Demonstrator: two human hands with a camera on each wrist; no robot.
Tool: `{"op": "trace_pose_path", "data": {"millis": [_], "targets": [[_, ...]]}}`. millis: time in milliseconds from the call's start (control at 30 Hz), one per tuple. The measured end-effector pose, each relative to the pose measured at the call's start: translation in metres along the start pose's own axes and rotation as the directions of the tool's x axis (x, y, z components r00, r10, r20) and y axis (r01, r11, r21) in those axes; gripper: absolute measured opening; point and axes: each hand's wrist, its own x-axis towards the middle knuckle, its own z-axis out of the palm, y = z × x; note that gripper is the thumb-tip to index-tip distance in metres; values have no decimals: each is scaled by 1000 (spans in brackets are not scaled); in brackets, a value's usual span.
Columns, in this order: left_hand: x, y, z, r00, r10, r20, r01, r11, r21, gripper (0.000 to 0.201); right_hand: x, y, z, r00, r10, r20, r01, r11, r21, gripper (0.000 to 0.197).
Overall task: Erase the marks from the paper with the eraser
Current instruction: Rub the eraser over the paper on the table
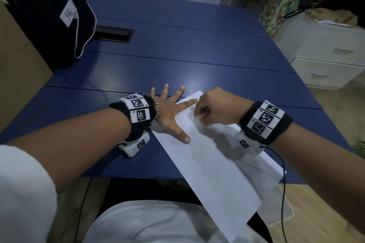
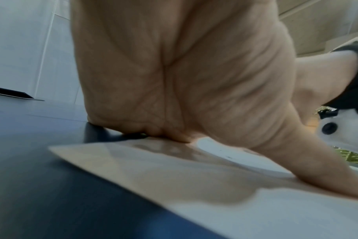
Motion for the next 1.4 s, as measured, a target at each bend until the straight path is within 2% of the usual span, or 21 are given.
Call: {"op": "trace_pose_path", "data": {"millis": [67, 100, 233, 400, 500, 600, 733, 800, 867, 933, 1000, 1067, 1133, 1300, 1400], "targets": [[0, 0, -1, 1000, -3, 7, 3, 1000, 3, 145, -3, -4, -5, 994, -5, 114, 1, 1000, 31, 16], [0, 0, -1, 1000, 0, 5, 0, 1000, 5, 145, -2, -4, -6, 993, 1, 114, -5, 999, 38, 16], [0, -1, 0, 1000, 7, 1, -7, 1000, 3, 145, 7, 2, -1, 995, 41, -87, -40, 999, 18, 24], [0, 1, -1, 1000, 5, 3, -5, 1000, 8, 145, 1, -2, 4, 1000, 4, -9, -4, 1000, 6, 22], [-1, -3, 0, 999, 44, 6, -45, 999, 27, 148, 1, 2, 2, 999, 37, -8, -37, 999, 28, 23], [-7, -11, 1, 995, 98, 18, -98, 995, 9, 143, 1, 4, 2, 999, 36, -13, -36, 999, 38, 23], [-6, -11, 5, 997, 80, 1, -80, 996, 30, 143, -3, -3, 4, 998, 47, -45, -47, 999, 13, 20], [-4, -10, 5, 997, 71, 0, -71, 997, 42, 145, -9, -13, 9, 999, 7, -32, -7, 1000, -14, 15], [-4, -11, 5, 998, 67, 4, -67, 996, 54, 147, -20, -29, 17, 995, -92, 42, 94, 995, -43, 6], [-4, -11, 4, 998, 64, 10, -65, 996, 60, 148, -26, -35, 20, 984, -140, 111, 146, 988, -48, 6], [-4, -11, 5, 998, 63, 14, -64, 996, 64, 148, -22, -25, 16, 994, -82, 75, 88, 994, -72, 9], [-3, -11, 5, 998, 62, 16, -63, 996, 63, 148, -16, -11, 12, 999, 6, -37, -10, 994, -105, 12], [-2, -11, 5, 998, 60, 16, -61, 997, 56, 149, -14, -8, 13, 994, 35, -103, -46, 993, -108, 12], [-3, -10, 4, 998, 60, 25, -61, 996, 58, 150, -24, -33, 25, 993, -108, 53, 113, 990, -83, 13], [-4, -9, 4, 998, 60, 21, -61, 997, 51, 150, -15, -19, 18, 1000, -2, -18, 0, 994, -110, 13]]}}
